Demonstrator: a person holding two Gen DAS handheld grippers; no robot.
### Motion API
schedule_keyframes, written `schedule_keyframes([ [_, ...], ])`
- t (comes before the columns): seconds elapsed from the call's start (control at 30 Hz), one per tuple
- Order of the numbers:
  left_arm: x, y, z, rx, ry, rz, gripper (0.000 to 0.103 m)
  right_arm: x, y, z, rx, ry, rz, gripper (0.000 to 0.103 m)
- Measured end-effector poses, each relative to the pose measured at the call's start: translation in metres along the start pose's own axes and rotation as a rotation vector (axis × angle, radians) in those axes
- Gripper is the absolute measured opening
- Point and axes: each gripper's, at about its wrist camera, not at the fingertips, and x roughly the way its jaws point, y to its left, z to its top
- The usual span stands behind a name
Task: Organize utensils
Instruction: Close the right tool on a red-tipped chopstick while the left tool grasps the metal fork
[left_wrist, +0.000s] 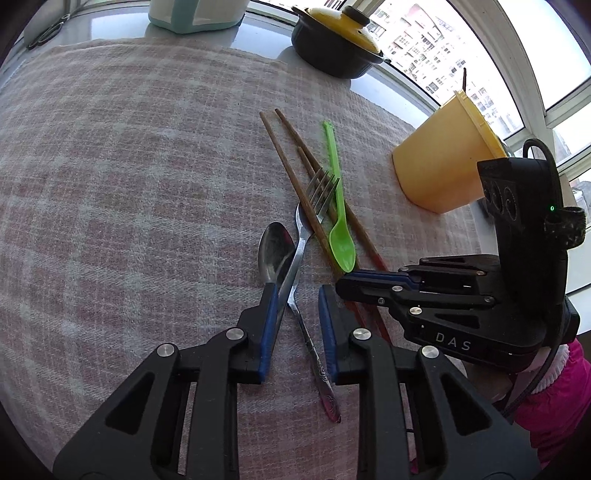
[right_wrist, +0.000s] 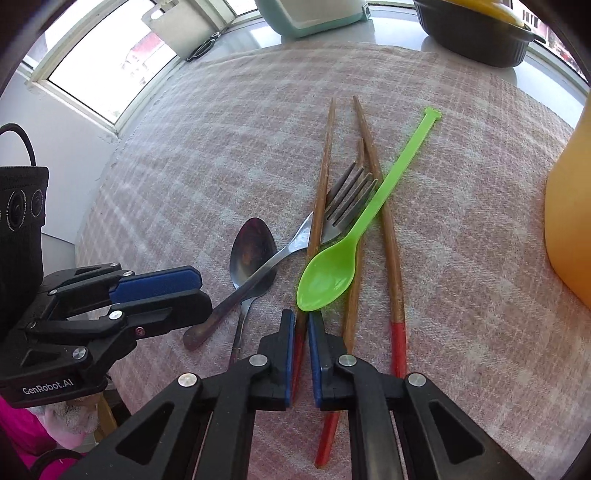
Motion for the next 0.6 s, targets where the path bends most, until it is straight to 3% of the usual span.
schedule_keyframes([
  [0.4, 0.035, -0.038, 0.011, 0.215, 0.046, 0.164, 0.022, -0.017, -0.023, -0.026, 0.111, -0.019, 0.014, 0.005],
  [0.6, 0.043, -0.042, 0.013, 0.257, 0.066, 0.215, 0.022, -0.023, -0.031, -0.039, 0.141, -0.023, 0.04, 0.004],
])
